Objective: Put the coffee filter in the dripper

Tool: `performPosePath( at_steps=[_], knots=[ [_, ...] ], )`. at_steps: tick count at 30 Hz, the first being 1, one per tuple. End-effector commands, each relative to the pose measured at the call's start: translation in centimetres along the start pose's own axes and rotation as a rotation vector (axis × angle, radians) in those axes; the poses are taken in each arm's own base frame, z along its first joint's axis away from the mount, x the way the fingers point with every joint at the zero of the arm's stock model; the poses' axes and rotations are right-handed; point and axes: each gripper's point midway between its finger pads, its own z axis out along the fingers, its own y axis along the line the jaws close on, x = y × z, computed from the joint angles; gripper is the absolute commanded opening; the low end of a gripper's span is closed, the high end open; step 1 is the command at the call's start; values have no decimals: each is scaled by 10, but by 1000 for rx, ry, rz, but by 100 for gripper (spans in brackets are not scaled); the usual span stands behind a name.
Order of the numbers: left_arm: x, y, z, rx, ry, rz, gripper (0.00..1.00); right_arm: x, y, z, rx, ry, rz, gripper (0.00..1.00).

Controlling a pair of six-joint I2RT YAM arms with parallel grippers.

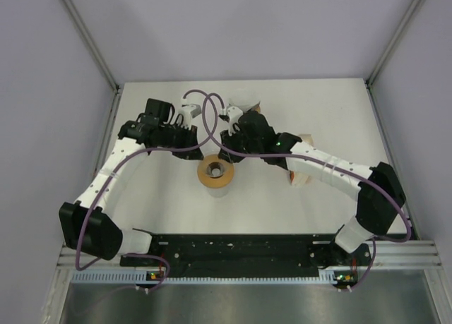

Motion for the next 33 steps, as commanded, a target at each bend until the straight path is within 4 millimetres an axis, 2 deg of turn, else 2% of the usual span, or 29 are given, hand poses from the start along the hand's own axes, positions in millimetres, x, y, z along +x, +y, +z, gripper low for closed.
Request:
performPosePath(
  at_steps=[1,10,14,15,18,20,22,25,29,33],
  knots=[
    [-5,-8,-8,14,2,29,18,-17,7,-6,-8,-14,-37,23],
    [-18,-11,-17,-5,-29,51,41,-44,17,-21,-22,-67,-61,48],
    [-28,-9,-26,-37,-54,81,55,-69,21,-45,-10,-148,-62,54],
    [-31,-8,-28,-52,-61,87,56,-78,20,-58,5,-184,-53,54],
    [-40,1,-37,-119,-100,84,60,-92,-7,-89,80,-257,45,50],
    [-45,4,-43,-148,-129,92,62,-90,-34,-109,146,-289,119,47],
    [-49,7,-48,-173,-157,98,64,-79,-63,-129,252,-306,176,42],
    [-54,6,-54,-187,-200,111,66,-50,-103,-151,403,-282,261,36],
    [-55,7,-55,-195,-214,113,66,2,-155,-171,600,-200,369,33],
    [-52,8,-54,-195,-209,105,66,47,-192,-188,702,-206,504,29]
  ],
)
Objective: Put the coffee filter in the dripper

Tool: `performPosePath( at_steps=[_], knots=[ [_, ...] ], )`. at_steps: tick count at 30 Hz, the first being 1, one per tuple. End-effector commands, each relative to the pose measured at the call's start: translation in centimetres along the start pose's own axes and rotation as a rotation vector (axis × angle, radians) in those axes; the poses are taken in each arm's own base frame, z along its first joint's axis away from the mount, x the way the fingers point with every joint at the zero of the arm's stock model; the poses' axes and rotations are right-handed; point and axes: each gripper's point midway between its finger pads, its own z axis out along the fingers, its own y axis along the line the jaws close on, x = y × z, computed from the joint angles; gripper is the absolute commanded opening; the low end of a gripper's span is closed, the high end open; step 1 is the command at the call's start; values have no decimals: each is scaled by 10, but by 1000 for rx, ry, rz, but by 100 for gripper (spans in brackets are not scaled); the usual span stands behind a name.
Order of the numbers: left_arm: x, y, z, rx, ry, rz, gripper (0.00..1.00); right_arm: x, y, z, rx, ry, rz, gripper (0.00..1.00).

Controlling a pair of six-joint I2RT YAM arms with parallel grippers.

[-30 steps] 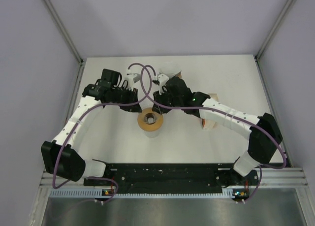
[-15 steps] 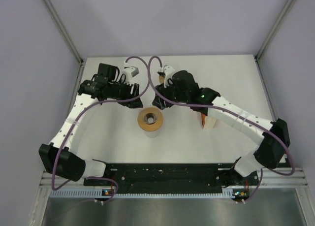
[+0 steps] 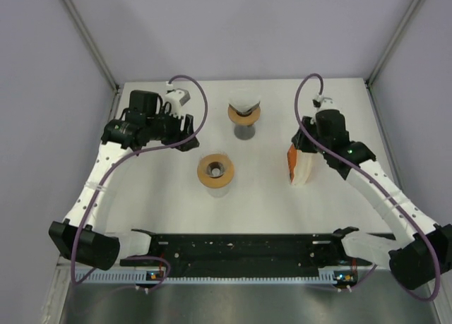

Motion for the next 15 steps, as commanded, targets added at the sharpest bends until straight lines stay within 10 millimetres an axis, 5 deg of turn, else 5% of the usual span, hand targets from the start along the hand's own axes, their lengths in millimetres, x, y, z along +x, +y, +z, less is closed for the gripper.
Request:
performPosePath(
  at_steps=[1,15],
  knots=[
    [-10,1,-3,-10,-54,11,66,40,-63,-1,168,51,139,28],
    [-6,-2,-2,6,-53,-6,65,71,-72,24,131,66,236,23]
  ],
)
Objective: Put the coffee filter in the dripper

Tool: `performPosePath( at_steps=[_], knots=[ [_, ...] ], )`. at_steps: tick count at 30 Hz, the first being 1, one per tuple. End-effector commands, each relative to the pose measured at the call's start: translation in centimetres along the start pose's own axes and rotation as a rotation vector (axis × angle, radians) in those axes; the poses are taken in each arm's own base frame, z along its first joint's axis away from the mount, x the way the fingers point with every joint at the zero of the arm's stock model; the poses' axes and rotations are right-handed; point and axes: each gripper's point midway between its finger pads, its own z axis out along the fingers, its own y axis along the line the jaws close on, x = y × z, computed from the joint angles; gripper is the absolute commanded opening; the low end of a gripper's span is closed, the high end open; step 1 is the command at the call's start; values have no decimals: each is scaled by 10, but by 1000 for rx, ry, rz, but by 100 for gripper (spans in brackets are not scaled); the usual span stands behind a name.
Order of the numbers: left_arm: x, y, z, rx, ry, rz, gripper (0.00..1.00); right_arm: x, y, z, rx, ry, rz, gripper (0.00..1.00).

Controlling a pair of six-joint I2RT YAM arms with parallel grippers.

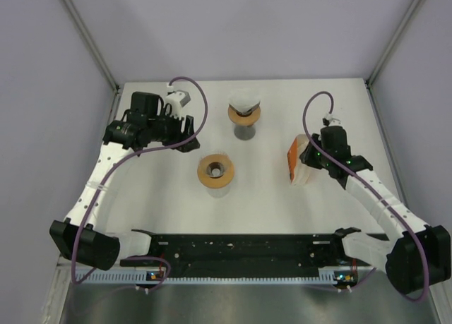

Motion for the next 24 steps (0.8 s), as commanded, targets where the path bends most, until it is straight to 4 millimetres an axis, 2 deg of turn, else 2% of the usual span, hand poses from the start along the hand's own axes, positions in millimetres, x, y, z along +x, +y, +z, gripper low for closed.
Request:
performPosePath(
  at_steps=[1,8,24],
  knots=[
    [-10,-4,-6,9,-57,19,65,-10,10,1,-51,-54,38,23],
    [-11,-6,-6,21,-62,12,65,-9,6,9,-34,-64,41,18],
    [-10,-9,-7,38,-63,12,65,0,2,28,-19,-32,31,18]
  ],
)
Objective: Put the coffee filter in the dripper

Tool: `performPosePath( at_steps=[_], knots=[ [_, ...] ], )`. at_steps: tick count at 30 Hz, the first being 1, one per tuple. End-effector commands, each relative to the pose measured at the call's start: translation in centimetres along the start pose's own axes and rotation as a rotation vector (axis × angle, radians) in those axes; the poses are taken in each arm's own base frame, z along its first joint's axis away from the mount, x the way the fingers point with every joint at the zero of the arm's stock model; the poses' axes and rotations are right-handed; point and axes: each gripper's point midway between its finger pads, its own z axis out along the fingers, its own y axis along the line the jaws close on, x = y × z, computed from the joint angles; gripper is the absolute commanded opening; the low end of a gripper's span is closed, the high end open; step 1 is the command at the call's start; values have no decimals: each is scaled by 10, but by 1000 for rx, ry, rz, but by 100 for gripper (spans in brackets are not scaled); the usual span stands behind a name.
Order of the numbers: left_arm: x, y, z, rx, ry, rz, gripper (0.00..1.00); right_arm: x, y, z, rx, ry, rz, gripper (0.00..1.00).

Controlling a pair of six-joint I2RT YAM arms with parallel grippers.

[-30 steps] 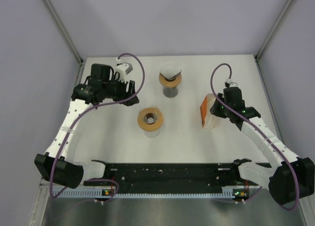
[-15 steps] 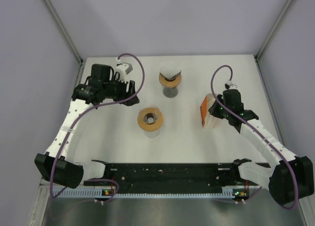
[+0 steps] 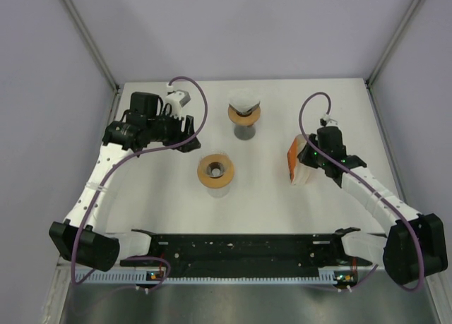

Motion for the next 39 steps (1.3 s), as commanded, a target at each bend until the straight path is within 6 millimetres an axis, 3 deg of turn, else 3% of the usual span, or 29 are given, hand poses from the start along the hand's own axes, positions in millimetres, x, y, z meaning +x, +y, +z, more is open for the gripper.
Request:
performPosePath(
  at_steps=[1,6,11,15,28,33,39],
  knots=[
    [-9,-6,-6,19,-55,17,65,-5,3,8,-18,-24,3,18],
    [-9,-7,-8,23,-55,17,65,-1,1,13,-11,-10,-1,17],
    [-7,-6,-6,24,-50,16,65,-5,6,11,-37,-23,-18,0],
    [-9,-7,-7,25,-54,20,65,-14,12,1,-60,-38,-37,0],
    [-16,-6,-14,12,-66,37,65,-77,45,-81,-123,-140,-130,0],
    [-22,-6,-20,10,-82,29,65,-107,79,-125,-226,-194,-219,0],
    [-39,-2,-33,-12,-126,14,66,-126,163,-181,-399,-329,-611,0]
  ],
)
